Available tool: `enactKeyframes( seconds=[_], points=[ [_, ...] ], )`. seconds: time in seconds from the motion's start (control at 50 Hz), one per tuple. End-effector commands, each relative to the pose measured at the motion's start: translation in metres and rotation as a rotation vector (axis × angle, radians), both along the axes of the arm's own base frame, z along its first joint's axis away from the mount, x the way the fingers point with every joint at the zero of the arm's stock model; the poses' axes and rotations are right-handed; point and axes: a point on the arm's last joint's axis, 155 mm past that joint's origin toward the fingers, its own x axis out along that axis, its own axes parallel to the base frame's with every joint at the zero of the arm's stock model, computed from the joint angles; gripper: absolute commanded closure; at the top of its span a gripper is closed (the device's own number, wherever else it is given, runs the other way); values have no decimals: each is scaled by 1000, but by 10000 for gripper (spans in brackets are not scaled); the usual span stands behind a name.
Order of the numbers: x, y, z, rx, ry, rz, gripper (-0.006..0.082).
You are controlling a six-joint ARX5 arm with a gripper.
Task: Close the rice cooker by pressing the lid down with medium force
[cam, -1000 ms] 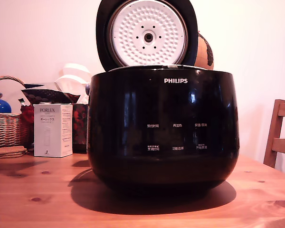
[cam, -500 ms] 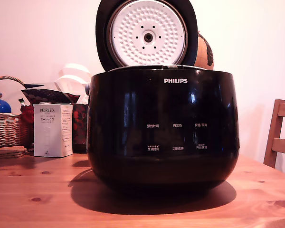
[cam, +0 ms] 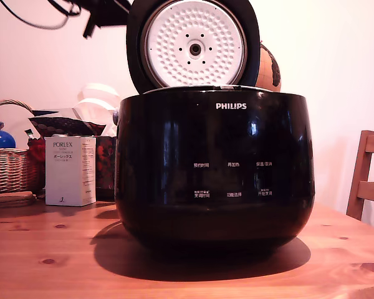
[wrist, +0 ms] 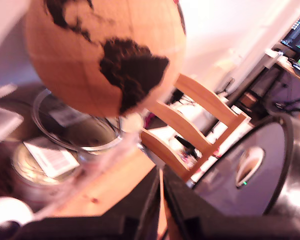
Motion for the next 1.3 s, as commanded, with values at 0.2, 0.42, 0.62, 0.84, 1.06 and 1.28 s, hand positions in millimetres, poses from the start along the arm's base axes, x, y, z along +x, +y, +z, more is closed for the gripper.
enactKeyframes(
  seconds=[0.2, 0.42, 0.62, 0.84, 1.06, 1.28],
  points=[
    [-7, -28, -15, 31, 14, -30, 791],
    [-12, -39, -49, 74, 75, -42, 791],
    [-27, -45, -69, 107, 98, -57, 791],
    [-50, -46, -64, 109, 59, -63, 791],
    [-73, -50, -56, 106, 44, -85, 791],
    [-94, -65, -47, 107, 39, -128, 791]
  ],
)
